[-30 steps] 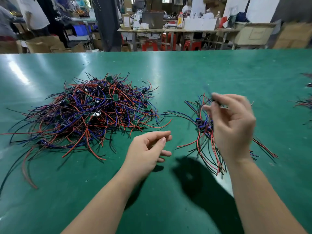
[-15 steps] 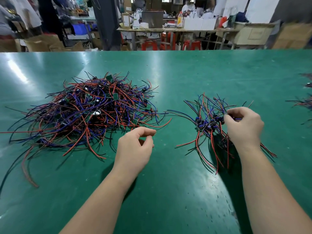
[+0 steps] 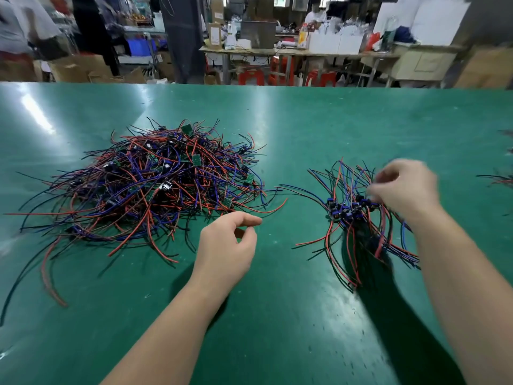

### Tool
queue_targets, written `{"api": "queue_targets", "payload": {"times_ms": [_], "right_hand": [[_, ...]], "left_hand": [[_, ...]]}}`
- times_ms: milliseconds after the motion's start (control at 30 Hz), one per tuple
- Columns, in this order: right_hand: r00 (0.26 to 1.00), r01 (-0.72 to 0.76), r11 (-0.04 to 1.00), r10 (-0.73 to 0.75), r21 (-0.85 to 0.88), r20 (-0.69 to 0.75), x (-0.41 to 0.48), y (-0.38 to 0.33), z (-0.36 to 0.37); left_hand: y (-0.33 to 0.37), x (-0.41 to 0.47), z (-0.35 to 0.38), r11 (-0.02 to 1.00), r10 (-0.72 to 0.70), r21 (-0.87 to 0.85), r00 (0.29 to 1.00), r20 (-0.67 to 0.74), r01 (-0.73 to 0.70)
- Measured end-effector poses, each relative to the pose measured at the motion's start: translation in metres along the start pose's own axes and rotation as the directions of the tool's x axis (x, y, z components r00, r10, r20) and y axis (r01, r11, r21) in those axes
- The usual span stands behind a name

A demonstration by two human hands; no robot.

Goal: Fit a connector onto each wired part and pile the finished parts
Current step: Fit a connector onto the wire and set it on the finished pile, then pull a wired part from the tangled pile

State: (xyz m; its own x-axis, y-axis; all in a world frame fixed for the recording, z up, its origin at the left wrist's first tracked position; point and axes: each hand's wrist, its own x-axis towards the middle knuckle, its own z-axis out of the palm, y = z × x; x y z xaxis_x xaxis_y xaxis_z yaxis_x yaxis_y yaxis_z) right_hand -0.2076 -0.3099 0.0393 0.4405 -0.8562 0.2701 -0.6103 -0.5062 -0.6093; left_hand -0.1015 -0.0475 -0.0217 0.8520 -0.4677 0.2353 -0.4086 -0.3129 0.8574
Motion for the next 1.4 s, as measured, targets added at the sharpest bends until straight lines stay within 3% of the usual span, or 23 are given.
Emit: {"api": "queue_targets", "payload": {"times_ms": [33,100,200,333,433,500,633,800,1100,1300,1400], "right_hand": [[0.985,-0.083,0.994,0.092,-0.067,0.146,-0.004,0.003,0.003],[0.947,-0.137,0.977,0.177,-0.162,0.269,-0.010,0.007,0.007],[0.958,-0.113,0.970,0.163,-0.214,0.236,-0.013,0.009,0.009],[0.997,-0.030,0.992,0.038,-0.123,0.061,-0.015,0.008,0.009],[0.963,-0.039,0.950,0.118,-0.308,0.240,-0.016,0.007,0.010],[0.965,-0.008,0.918,0.111,-0.396,0.239,-0.021,0.001,0.009],[0.988,0.136,0.970,-0.117,-0.200,0.103,-0.043,-0.025,0.011],[0.945,0.278,0.961,-0.276,0.012,0.174,-0.085,-0.051,0.041],[0.899,0.320,0.936,-0.348,0.145,0.267,-0.118,-0.043,0.076],[0.906,0.313,0.932,-0.351,0.185,0.237,-0.118,-0.045,0.076],[0.909,0.311,0.929,-0.353,0.201,0.223,-0.118,-0.043,0.074]], "left_hand": [[0.001,0.000,0.000,1.000,0.002,0.002,1.000,0.003,-0.002],[0.003,-0.001,-0.001,1.000,0.010,0.012,1.000,0.008,-0.010],[0.005,-0.003,-0.001,0.999,0.017,0.041,1.000,0.015,-0.018],[0.005,-0.003,-0.002,0.998,0.011,0.062,1.000,0.013,-0.012],[0.001,-0.001,-0.002,0.989,0.017,0.149,0.999,0.037,-0.022],[-0.005,0.003,-0.002,0.945,0.043,0.324,0.998,0.035,-0.052],[-0.016,0.010,-0.007,0.807,0.016,0.590,0.998,-0.067,0.026],[-0.028,0.022,-0.018,0.720,-0.125,0.677,0.988,-0.088,0.151],[-0.031,0.033,-0.020,0.615,-0.039,0.777,0.990,-0.138,0.133],[-0.034,0.036,-0.009,0.712,0.017,0.696,0.988,-0.153,0.095],[-0.031,0.035,-0.006,0.703,0.081,0.708,0.982,-0.171,0.066]]}}
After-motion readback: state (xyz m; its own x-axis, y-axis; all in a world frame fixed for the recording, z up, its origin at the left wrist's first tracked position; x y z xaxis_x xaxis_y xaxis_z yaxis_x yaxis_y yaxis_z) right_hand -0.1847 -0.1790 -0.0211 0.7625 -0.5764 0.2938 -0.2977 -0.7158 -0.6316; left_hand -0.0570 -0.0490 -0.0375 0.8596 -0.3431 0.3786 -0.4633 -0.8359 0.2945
